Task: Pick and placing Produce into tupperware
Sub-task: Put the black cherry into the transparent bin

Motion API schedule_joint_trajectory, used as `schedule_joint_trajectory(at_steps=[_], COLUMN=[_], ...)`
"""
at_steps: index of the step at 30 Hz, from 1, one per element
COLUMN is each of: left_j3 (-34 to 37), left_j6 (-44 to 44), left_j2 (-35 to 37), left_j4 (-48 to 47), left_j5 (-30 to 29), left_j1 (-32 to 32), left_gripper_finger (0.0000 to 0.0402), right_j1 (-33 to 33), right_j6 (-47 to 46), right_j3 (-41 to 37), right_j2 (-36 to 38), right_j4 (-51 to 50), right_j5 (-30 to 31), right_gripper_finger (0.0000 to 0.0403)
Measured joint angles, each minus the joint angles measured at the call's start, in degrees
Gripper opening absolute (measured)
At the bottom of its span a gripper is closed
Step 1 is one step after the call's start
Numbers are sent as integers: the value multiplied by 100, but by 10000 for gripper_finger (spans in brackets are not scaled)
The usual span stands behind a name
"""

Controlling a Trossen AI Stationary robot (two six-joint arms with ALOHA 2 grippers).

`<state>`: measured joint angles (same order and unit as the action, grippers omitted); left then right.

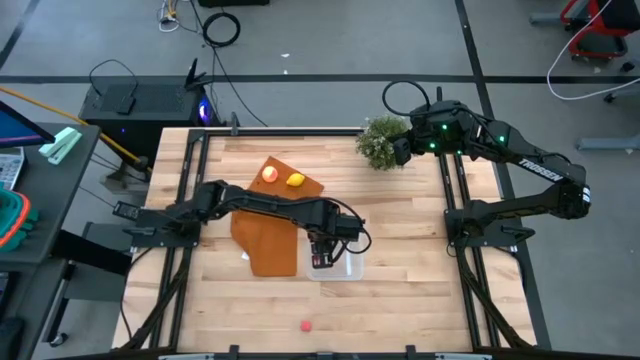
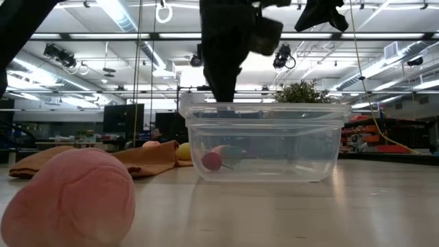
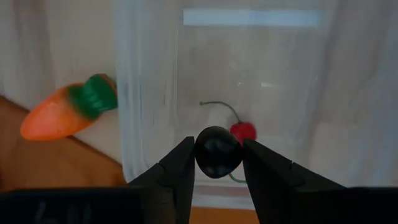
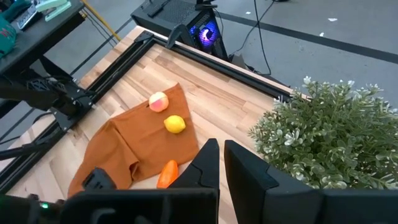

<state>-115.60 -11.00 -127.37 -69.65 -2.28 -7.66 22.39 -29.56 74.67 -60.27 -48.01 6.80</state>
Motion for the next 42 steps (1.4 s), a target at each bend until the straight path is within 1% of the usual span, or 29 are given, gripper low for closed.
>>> schedule_joint_trajectory(at_steps=[6,9,13,18,21,28,35,42], left_j3=[6,71,79,75,85,86,79,86], left_j6=[25,115,122,131,223,270,314,270], left_j2=[-227,-220,-220,-246,-334,-519,-652,-790], left_j4=[0,231,247,426,363,319,317,188], left_j5=[-27,-55,-60,-68,-55,-69,-72,-68], left_j1=[-7,-4,16,25,24,35,72,81], left_gripper_finger=[142,135,129,137,140,130,140,130], right_j1=[0,0,0,0,0,29,36,37], right_j6=[4,4,7,24,26,28,31,52], right_j3=[0,0,0,-1,-1,-2,-2,-2], right_j2=[0,0,0,2,2,1,2,2], right_j4=[2,0,2,0,0,5,4,4], right_j5=[-2,1,-2,6,18,18,25,25], right_gripper_finger=[1,1,1,1,1,1,1,1])
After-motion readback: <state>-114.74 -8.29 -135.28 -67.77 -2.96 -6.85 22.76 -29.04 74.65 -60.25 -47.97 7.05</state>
